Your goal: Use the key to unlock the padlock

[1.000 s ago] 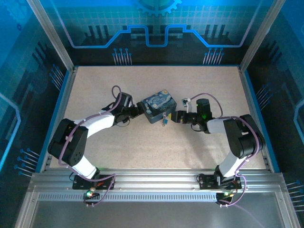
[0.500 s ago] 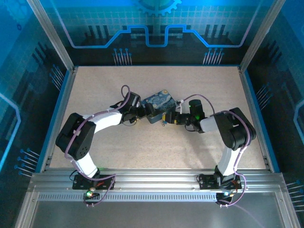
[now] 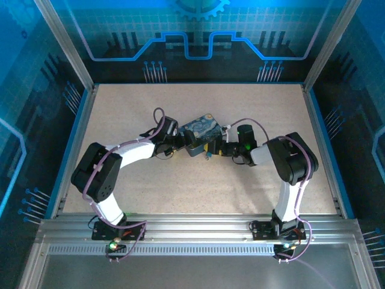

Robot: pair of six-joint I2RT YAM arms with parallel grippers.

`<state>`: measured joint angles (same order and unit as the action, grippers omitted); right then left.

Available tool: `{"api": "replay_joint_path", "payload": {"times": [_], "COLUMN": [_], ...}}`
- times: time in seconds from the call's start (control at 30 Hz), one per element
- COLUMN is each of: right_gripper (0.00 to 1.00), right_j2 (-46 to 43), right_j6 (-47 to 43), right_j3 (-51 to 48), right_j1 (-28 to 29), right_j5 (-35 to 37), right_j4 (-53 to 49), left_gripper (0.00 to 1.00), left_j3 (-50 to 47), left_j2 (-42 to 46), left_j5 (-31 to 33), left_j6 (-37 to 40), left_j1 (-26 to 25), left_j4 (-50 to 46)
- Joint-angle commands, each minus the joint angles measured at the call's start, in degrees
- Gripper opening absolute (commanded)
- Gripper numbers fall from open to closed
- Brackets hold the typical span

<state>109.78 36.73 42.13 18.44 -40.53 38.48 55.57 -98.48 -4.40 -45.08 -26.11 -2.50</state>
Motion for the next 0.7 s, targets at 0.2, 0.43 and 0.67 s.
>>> {"api": "replay_joint_path", "payload": {"times": [0.2,0.43,0.67], "right_gripper": [0.55,0.48,0.43], "right_j2": [1.4,1.0,0.8], "right_j6": [1.8,2.3,2.0], "right_j3": [0.9,-0.5,-1.0], "right_j1": [0.7,0.2,-0.3], "right_j5": [-5.2,-6.4,-6.7], "right_j4": [3.2,4.5,3.8], "left_gripper": [0.97,0.97,0.97], "left_j3": [0.3,0.2,0.0], "left_j2": [-0.8,-0.4,-0.4], "left_j5": [-0.8,-0.6,-0.5], "left_j6": [-0.6,-0.4,-0.3], "left_j1": [-0.4,-0.4,-0.4], "left_j4": [-0.2,-0.3,-0.4]}}
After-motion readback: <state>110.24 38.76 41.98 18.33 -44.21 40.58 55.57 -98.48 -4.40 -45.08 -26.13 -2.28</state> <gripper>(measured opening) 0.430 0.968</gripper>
